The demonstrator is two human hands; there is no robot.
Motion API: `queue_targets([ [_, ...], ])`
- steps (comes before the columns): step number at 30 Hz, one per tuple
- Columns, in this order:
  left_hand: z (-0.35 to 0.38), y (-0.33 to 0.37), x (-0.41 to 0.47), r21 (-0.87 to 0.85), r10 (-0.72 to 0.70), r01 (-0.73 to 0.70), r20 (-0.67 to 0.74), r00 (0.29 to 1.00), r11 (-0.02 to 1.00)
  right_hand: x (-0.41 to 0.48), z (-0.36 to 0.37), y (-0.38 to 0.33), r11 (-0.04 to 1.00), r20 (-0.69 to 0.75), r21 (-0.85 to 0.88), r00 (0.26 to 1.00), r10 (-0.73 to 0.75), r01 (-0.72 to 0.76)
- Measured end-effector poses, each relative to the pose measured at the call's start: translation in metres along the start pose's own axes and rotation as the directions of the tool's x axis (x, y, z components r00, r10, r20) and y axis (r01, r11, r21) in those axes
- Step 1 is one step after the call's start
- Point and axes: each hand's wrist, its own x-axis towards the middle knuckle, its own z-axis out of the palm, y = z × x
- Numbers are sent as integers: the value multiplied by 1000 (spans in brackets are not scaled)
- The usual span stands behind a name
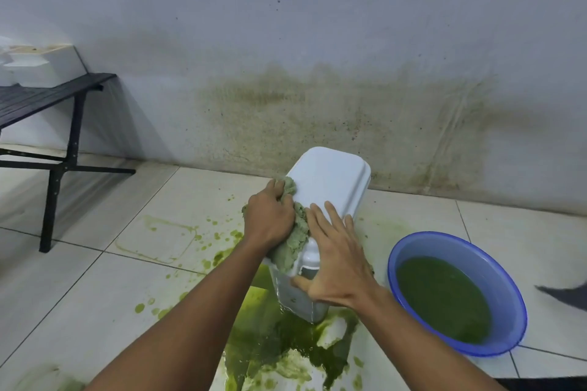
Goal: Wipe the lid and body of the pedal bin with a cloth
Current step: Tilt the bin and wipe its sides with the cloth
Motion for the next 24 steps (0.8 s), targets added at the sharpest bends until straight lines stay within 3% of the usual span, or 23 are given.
queue_targets([
  [4,-3,-1,-16,-153,-10,-2,-74,997,988,7,-7,-12,998,125,-68,992,24,-16],
  [8,-4,6,-23,-217,9,-31,-104,995,976,6,-14,-2,997,-14,-39,997,72,-72],
  [11,-8,18,-18,-289,15,-61,-159,987,955,21,-39,10,988,13,22,988,153,-153],
  [15,-12,39,4,-378,23,-126,-267,963,917,56,-80,37,952,-96,256,976,196,-166],
  [19,8,45,26,-381,58,-198,-350,935,903,99,-108,63,880,-25,408,960,279,-245],
  [24,68,28,36,-278,191,-256,-240,952,926,135,-92,84,796,-58,548,938,343,-257],
])
